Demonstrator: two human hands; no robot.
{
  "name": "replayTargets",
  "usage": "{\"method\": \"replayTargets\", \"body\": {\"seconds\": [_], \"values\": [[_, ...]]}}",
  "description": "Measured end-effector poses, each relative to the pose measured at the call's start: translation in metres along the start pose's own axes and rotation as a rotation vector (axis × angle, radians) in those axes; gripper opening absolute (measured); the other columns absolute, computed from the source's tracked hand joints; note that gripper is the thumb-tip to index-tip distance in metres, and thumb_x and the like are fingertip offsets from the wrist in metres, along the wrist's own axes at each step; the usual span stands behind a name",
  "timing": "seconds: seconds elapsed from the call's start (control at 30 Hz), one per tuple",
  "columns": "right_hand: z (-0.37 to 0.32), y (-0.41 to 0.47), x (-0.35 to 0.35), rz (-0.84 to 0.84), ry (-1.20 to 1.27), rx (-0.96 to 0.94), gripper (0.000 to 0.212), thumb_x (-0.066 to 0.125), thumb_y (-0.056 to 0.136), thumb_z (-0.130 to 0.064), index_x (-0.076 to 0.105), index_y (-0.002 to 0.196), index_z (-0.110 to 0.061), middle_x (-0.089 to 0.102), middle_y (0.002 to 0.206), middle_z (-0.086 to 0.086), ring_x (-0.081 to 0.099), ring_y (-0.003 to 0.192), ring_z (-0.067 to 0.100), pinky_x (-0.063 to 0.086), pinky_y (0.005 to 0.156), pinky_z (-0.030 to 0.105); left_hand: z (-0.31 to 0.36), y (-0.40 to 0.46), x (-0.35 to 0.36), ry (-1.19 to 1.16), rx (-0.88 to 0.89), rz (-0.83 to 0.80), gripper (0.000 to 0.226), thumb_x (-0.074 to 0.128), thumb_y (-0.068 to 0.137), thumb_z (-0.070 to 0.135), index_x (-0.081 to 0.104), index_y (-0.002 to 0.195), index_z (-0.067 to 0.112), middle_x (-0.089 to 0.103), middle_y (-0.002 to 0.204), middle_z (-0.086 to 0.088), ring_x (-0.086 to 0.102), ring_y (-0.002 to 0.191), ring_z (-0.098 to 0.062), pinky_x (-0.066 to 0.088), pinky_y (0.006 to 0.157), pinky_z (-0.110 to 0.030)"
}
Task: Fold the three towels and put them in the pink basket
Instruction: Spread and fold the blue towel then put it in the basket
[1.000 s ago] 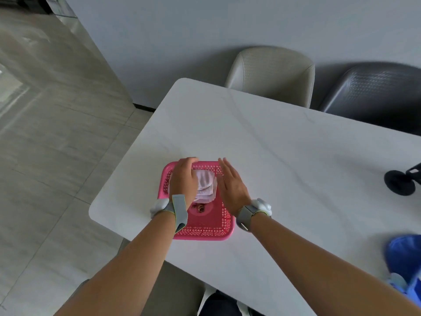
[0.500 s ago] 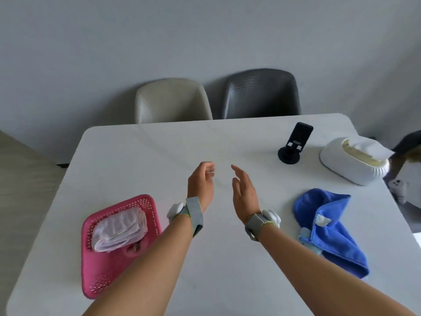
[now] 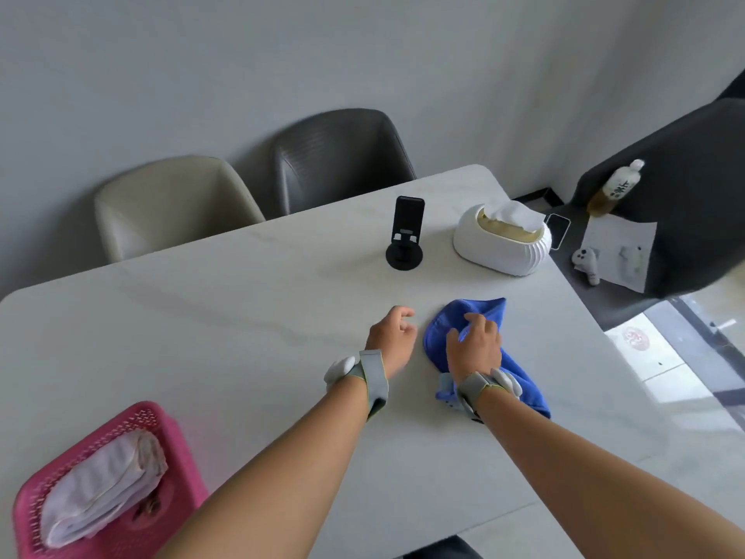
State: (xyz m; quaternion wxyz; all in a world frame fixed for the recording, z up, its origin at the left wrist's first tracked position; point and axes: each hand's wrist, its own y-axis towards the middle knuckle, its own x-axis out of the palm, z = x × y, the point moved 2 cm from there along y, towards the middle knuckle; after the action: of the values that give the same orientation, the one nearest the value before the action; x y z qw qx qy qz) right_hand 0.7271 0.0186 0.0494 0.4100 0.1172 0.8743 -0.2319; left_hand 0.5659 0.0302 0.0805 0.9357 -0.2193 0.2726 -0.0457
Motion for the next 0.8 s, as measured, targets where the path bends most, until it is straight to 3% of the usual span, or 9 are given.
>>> {"method": "replayTargets", "body": {"seconds": [0.13, 0.27, 0.37, 0.5, 0.63, 0.73, 0.8], "values": [[0.035, 0.013, 0.000, -0.182, 0.086, 0.235, 0.041, 0.047, 0.101, -0.036, 0.050, 0.129, -0.006, 0.059, 0.124, 0.015, 0.058, 0.110, 0.037, 0.039, 0.083, 0.035, -0.015, -0.001, 0.041, 0.213, -0.149, -0.249, 0.055, 0.058, 0.092, 0.040, 0.048, 0.143, 0.026, 0.063, 0.131, -0.001, 0.061, 0.118, -0.025, 0.049, 0.097, -0.031], [0.056, 0.021, 0.016, -0.257, 0.342, 0.376, 0.041, 0.040, 0.099, -0.043, 0.057, 0.111, -0.008, 0.068, 0.115, 0.018, 0.063, 0.108, 0.039, 0.049, 0.098, 0.045, -0.033, -0.008, 0.075, 0.219, -0.241, -0.414, 0.077, 0.066, 0.085, 0.052, 0.036, 0.150, 0.024, 0.057, 0.139, -0.005, 0.060, 0.119, -0.028, 0.052, 0.089, -0.034], [0.062, 0.017, 0.026, -0.325, 0.473, 0.402, 0.036, 0.040, 0.086, -0.053, 0.056, 0.095, -0.021, 0.070, 0.102, 0.013, 0.070, 0.091, 0.035, 0.059, 0.084, 0.054, -0.045, -0.012, 0.082, 0.192, -0.238, -0.419, 0.070, 0.071, 0.086, 0.043, 0.041, 0.144, 0.019, 0.060, 0.134, -0.003, 0.059, 0.119, -0.025, 0.042, 0.083, -0.028], [0.040, 0.004, 0.024, -0.408, 0.622, 0.411, 0.020, 0.042, 0.099, -0.030, 0.055, 0.103, -0.016, 0.065, 0.099, 0.016, 0.067, 0.083, 0.031, 0.057, 0.062, 0.039, -0.064, -0.015, 0.078, 0.187, -0.295, -0.323, 0.066, 0.071, 0.083, 0.033, 0.043, 0.142, 0.018, 0.062, 0.129, -0.008, 0.063, 0.113, -0.028, 0.052, 0.088, -0.033], [0.032, 0.000, 0.033, -0.477, 0.495, 0.247, 0.027, 0.039, 0.100, -0.012, 0.058, 0.119, -0.016, 0.063, 0.102, 0.014, 0.066, 0.079, 0.027, 0.060, 0.068, 0.044, -0.069, -0.010, 0.056, 0.191, -0.271, -0.272, 0.047, 0.068, 0.083, 0.019, 0.055, 0.128, 0.018, 0.065, 0.120, -0.006, 0.064, 0.101, -0.026, 0.051, 0.078, -0.028], [0.018, 0.001, 0.032, -0.379, 0.073, -0.187, 0.048, 0.049, 0.089, 0.000, 0.061, 0.128, -0.026, 0.058, 0.122, 0.004, 0.059, 0.103, 0.023, 0.053, 0.083, 0.039, -0.068, -0.001, 0.031, 0.312, -0.187, -0.294, 0.037, 0.066, 0.082, 0.014, 0.063, 0.119, 0.018, 0.068, 0.115, -0.005, 0.064, 0.102, -0.025, 0.052, 0.082, -0.029], [0.006, 0.001, 0.039, -0.425, -0.091, -0.454, 0.059, 0.061, 0.082, -0.004, 0.059, 0.136, -0.027, 0.051, 0.139, 0.004, 0.049, 0.123, 0.027, 0.044, 0.102, 0.037, -0.067, 0.006, 0.012, 0.455, -0.119, -0.296, 0.036, 0.064, 0.082, 0.010, 0.067, 0.118, 0.017, 0.069, 0.117, -0.007, 0.065, 0.109, -0.028, 0.051, 0.086, -0.028]]}}
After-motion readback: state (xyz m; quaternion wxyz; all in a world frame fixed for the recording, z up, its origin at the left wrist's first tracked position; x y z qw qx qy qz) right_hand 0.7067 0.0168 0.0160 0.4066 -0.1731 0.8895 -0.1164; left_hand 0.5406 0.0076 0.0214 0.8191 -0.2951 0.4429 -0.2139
